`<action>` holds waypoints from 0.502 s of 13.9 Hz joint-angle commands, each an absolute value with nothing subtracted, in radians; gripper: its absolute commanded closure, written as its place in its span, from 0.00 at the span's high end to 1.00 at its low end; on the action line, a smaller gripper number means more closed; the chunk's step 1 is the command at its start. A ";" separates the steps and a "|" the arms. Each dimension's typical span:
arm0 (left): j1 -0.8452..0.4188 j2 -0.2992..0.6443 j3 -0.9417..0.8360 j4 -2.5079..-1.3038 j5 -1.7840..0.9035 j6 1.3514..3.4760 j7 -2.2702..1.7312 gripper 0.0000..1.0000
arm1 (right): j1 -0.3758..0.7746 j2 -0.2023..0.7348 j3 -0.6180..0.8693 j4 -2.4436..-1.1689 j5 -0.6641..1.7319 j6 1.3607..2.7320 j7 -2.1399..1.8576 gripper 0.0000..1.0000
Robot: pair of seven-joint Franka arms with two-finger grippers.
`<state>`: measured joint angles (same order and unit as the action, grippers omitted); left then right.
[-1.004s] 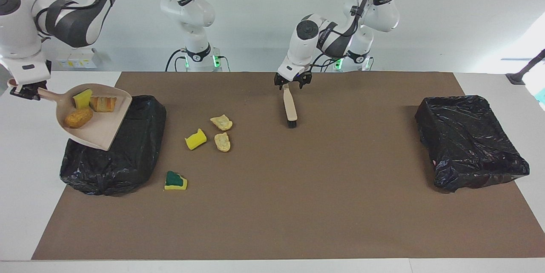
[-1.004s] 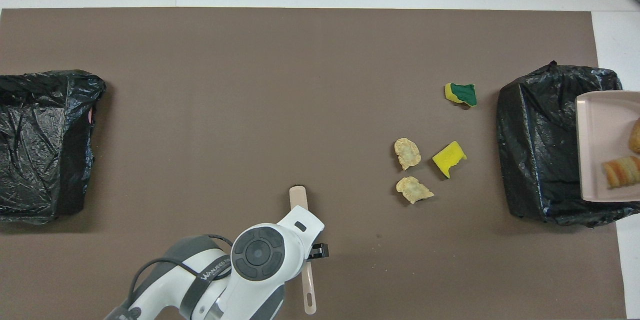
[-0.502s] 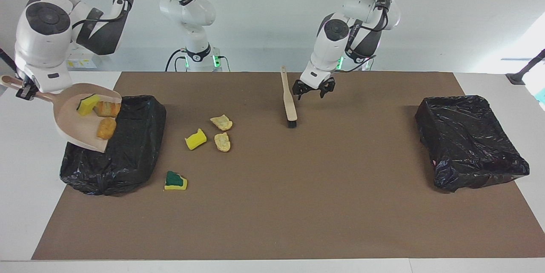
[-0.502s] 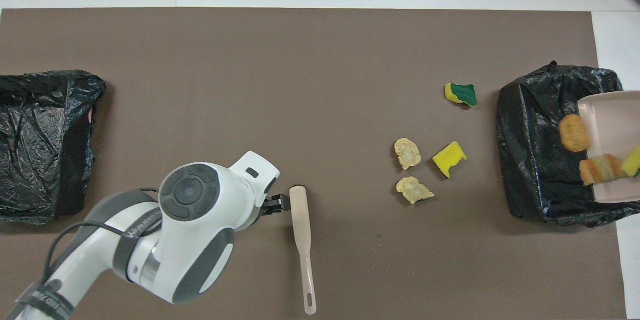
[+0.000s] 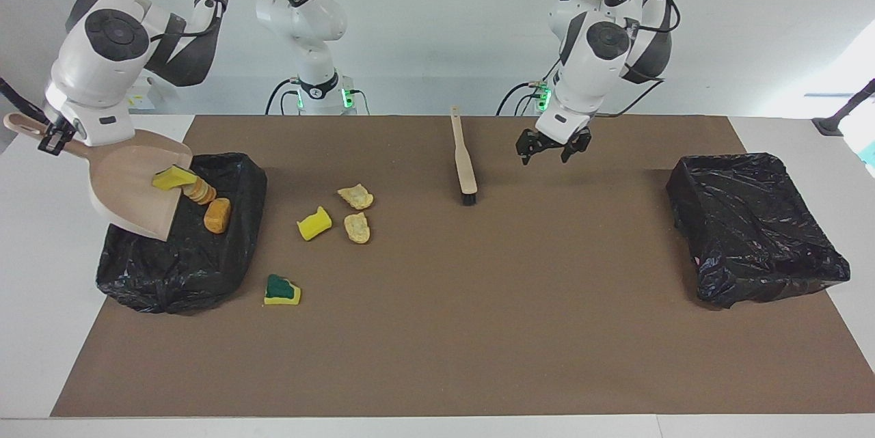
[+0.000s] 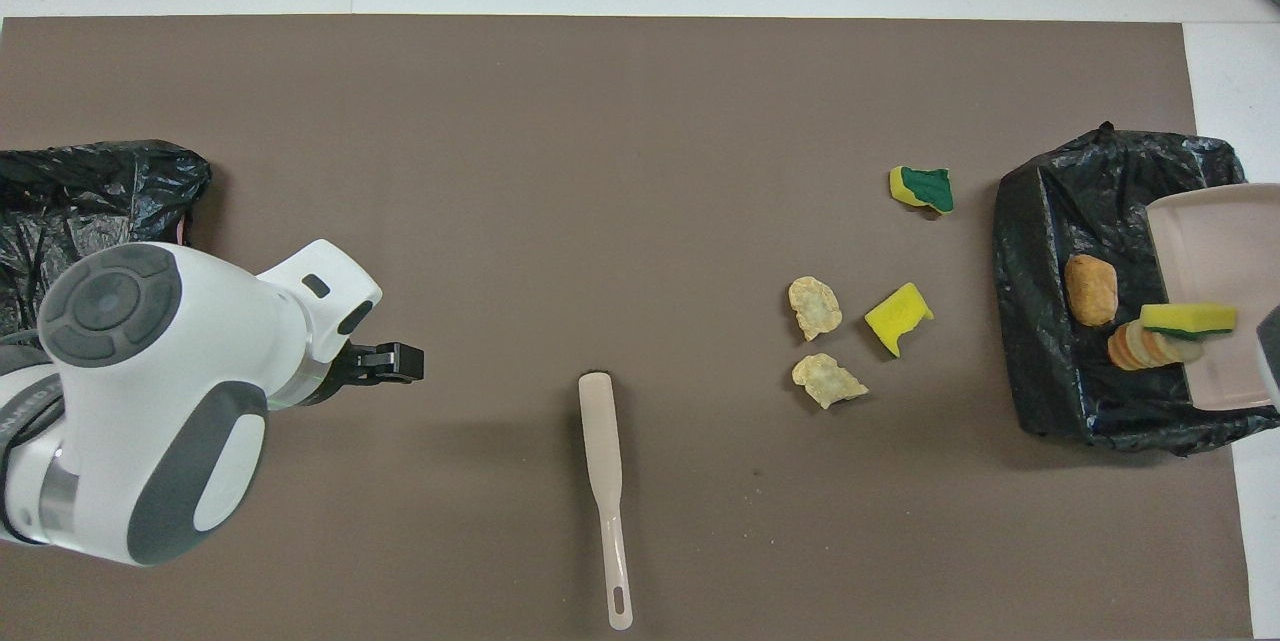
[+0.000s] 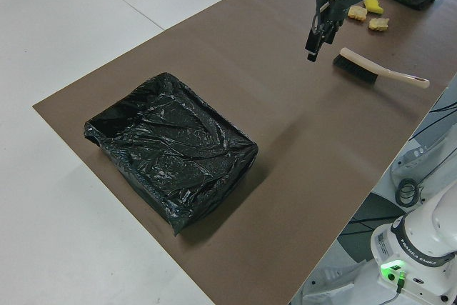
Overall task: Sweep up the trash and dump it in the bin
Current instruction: 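Tip the dustpan into the bin while the left gripper withdraws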
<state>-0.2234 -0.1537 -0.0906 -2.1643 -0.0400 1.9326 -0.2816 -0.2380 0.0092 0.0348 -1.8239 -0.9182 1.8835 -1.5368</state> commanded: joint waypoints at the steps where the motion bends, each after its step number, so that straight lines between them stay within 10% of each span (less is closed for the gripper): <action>1: -0.123 -0.169 -0.103 -2.122 -0.014 1.862 -0.156 1.00 | -0.178 -0.066 0.037 -1.873 -0.995 1.910 -1.546 0.00; 7: 0.005 -0.152 -0.103 -1.923 -0.008 1.689 0.018 1.00 | -0.143 -0.081 0.037 -1.888 -1.043 1.994 -1.612 0.00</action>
